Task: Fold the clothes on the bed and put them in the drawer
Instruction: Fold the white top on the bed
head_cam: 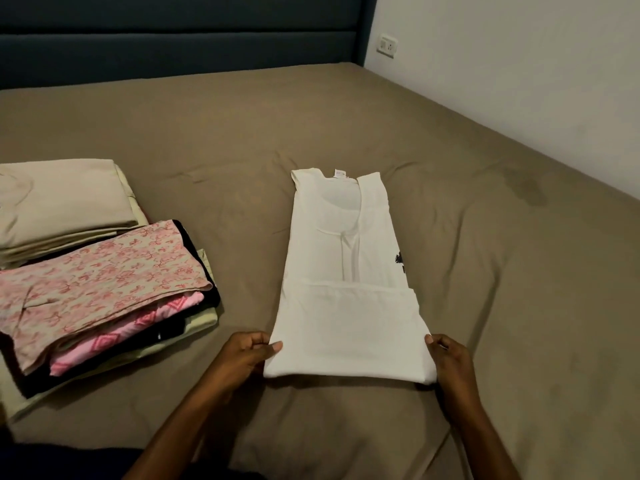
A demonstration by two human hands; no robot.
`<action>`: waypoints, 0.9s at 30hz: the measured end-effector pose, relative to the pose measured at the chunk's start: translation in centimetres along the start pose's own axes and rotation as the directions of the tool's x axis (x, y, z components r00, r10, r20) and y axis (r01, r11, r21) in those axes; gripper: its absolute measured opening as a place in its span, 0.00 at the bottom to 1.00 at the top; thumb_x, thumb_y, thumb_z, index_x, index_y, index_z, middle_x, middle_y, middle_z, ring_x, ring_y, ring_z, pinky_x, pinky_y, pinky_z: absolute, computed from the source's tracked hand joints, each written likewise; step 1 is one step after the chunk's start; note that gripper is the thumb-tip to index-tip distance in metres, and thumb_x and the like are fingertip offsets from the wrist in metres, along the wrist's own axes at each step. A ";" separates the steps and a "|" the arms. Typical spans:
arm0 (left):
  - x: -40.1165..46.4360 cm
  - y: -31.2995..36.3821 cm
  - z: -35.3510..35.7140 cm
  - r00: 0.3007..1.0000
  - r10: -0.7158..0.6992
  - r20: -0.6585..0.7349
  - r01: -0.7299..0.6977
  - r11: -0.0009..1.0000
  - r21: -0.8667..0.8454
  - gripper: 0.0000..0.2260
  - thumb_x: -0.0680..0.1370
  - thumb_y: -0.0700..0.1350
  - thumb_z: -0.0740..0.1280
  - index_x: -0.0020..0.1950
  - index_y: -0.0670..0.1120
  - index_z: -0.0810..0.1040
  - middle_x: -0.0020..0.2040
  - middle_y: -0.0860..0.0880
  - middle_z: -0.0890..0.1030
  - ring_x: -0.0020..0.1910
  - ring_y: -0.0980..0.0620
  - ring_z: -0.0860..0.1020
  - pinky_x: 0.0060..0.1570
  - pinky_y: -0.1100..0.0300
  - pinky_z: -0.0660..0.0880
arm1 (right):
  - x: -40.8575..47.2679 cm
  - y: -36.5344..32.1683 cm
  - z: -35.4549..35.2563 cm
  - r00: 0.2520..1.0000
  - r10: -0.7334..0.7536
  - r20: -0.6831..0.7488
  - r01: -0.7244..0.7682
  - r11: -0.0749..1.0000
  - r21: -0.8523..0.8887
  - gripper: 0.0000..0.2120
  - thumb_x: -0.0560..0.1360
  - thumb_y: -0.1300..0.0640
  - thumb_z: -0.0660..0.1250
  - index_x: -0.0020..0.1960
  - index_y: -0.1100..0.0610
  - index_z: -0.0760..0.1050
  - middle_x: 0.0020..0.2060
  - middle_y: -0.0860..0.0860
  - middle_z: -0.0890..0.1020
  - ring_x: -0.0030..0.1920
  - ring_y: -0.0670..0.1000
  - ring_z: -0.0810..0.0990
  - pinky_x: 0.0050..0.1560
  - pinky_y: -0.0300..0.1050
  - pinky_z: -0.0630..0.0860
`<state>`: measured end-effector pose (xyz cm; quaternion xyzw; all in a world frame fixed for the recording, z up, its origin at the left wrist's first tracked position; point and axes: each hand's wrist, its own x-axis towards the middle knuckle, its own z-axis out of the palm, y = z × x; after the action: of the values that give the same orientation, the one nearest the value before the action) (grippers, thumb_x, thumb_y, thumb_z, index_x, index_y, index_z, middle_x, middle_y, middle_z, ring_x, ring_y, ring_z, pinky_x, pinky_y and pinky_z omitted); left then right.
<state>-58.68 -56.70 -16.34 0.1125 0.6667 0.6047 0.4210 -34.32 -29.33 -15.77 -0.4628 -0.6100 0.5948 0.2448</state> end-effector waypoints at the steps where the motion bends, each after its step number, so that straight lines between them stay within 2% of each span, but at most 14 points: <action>1: -0.6 -0.1 -0.2 1.000 -0.004 0.014 0.004 1.000 0.017 0.08 0.79 0.39 0.71 0.48 0.33 0.82 0.41 0.38 0.85 0.36 0.46 0.82 0.34 0.60 0.77 | -1.0 0.0 -0.2 1.000 -0.002 0.001 0.002 1.000 -0.005 0.12 0.84 0.59 0.64 0.46 0.65 0.81 0.39 0.63 0.82 0.36 0.58 0.79 0.29 0.51 0.76; 5: -3.0 -1.5 -1.1 0.994 -0.026 0.103 0.023 0.999 0.037 0.05 0.79 0.37 0.70 0.46 0.36 0.84 0.42 0.40 0.86 0.39 0.48 0.84 0.38 0.60 0.78 | -4.1 1.0 -1.3 1.000 -0.011 0.006 0.012 0.999 -0.052 0.12 0.83 0.60 0.65 0.45 0.63 0.82 0.41 0.64 0.83 0.37 0.57 0.80 0.32 0.52 0.75; 8: -4.0 -3.0 -1.6 0.990 -0.061 0.126 0.054 0.997 0.058 0.07 0.77 0.42 0.74 0.44 0.39 0.85 0.43 0.38 0.86 0.40 0.46 0.83 0.42 0.58 0.77 | -5.9 1.5 -1.8 1.000 -0.018 0.007 0.019 0.997 -0.076 0.13 0.83 0.60 0.65 0.43 0.62 0.82 0.38 0.61 0.83 0.36 0.56 0.79 0.38 0.52 0.73; 10: -4.5 -3.3 -1.9 0.988 -0.076 0.134 0.066 0.995 0.073 0.07 0.75 0.44 0.76 0.42 0.40 0.85 0.42 0.41 0.85 0.39 0.46 0.81 0.42 0.58 0.76 | -6.5 2.0 -1.9 1.000 0.002 -0.010 -0.003 0.997 -0.083 0.13 0.83 0.61 0.65 0.42 0.61 0.83 0.39 0.60 0.85 0.38 0.56 0.80 0.42 0.51 0.73; 12: -4.7 -3.0 -1.8 0.986 -0.106 0.130 0.101 0.994 0.045 0.11 0.71 0.46 0.80 0.45 0.39 0.86 0.44 0.41 0.86 0.41 0.45 0.83 0.42 0.58 0.77 | -6.3 2.5 -1.9 0.999 0.034 -0.024 -0.037 0.993 -0.112 0.12 0.82 0.59 0.67 0.42 0.61 0.82 0.39 0.61 0.84 0.37 0.56 0.80 0.42 0.53 0.75; 14: -4.6 -3.2 -1.5 0.995 -0.098 0.022 0.095 0.991 0.097 0.16 0.67 0.50 0.82 0.47 0.40 0.86 0.43 0.42 0.87 0.39 0.46 0.84 0.41 0.56 0.79 | -6.0 2.7 -1.5 0.997 0.027 -0.067 -0.041 0.977 -0.208 0.13 0.80 0.55 0.70 0.40 0.61 0.80 0.36 0.61 0.82 0.35 0.55 0.78 0.39 0.52 0.74; 15: -4.4 -3.3 -1.3 0.993 -0.067 -0.100 0.084 0.980 0.182 0.15 0.68 0.50 0.82 0.47 0.43 0.85 0.40 0.44 0.86 0.36 0.47 0.83 0.38 0.54 0.80 | -5.7 2.6 -1.4 0.996 -0.010 -0.092 -0.018 0.955 -0.297 0.15 0.79 0.53 0.71 0.37 0.60 0.79 0.34 0.60 0.80 0.34 0.54 0.76 0.38 0.50 0.72; 16: -4.2 -3.5 -1.2 0.976 -0.008 -0.219 0.067 0.962 0.264 0.13 0.69 0.49 0.82 0.47 0.46 0.83 0.38 0.46 0.86 0.34 0.47 0.82 0.37 0.52 0.81 | -5.4 2.5 -1.2 0.991 -0.065 -0.119 0.011 0.912 -0.409 0.15 0.79 0.53 0.71 0.36 0.58 0.78 0.31 0.57 0.79 0.33 0.53 0.76 0.37 0.48 0.70; 18: -3.8 -3.3 -1.1 0.928 0.155 -0.339 -0.003 0.913 0.409 0.12 0.72 0.49 0.80 0.49 0.52 0.80 0.37 0.50 0.84 0.34 0.48 0.82 0.37 0.49 0.82 | -4.7 1.5 -0.5 0.964 -0.199 -0.177 0.039 0.764 -0.644 0.14 0.80 0.54 0.70 0.37 0.55 0.75 0.28 0.50 0.77 0.32 0.52 0.76 0.34 0.47 0.67; 21: -3.1 -1.2 0.4 0.844 0.431 -0.320 -0.098 0.710 0.698 0.10 0.76 0.49 0.75 0.54 0.54 0.77 0.39 0.57 0.82 0.39 0.53 0.82 0.41 0.56 0.78 | -2.6 -0.3 1.2 0.908 -0.353 -0.226 0.027 0.587 -0.809 0.07 0.80 0.55 0.67 0.44 0.55 0.75 0.36 0.49 0.77 0.38 0.58 0.78 0.38 0.48 0.68; 22: -2.7 -0.3 1.3 0.829 0.484 -0.280 -0.148 0.673 0.725 0.10 0.76 0.48 0.74 0.54 0.54 0.77 0.38 0.58 0.81 0.39 0.54 0.81 0.40 0.58 0.76 | -1.5 -0.6 1.8 0.883 -0.433 -0.182 0.096 0.545 -0.833 0.06 0.80 0.55 0.66 0.46 0.55 0.76 0.41 0.51 0.79 0.43 0.59 0.79 0.41 0.49 0.70; 24: -0.9 1.3 3.3 0.831 0.521 -0.196 -0.234 0.647 0.726 0.09 0.76 0.48 0.74 0.54 0.54 0.78 0.35 0.59 0.80 0.37 0.58 0.79 0.38 0.60 0.72 | 1.5 -0.9 3.5 0.831 -0.556 -0.025 0.290 0.471 -0.833 0.09 0.80 0.52 0.63 0.52 0.55 0.79 0.51 0.53 0.82 0.51 0.58 0.81 0.48 0.52 0.76; 27: 3.3 3.4 6.6 0.856 0.502 -0.125 -0.276 0.648 0.710 0.08 0.77 0.50 0.74 0.54 0.53 0.78 0.36 0.59 0.81 0.38 0.59 0.80 0.40 0.59 0.74 | 6.8 -1.7 6.4 0.823 -0.543 0.167 0.469 0.482 -0.740 0.18 0.81 0.48 0.58 0.64 0.53 0.79 0.67 0.50 0.79 0.65 0.54 0.78 0.64 0.54 0.74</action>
<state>-57.36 -49.04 -14.06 0.3017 0.8547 0.4105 0.0998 -43.26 -26.47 -16.93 -0.3468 -0.8965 0.1652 0.2208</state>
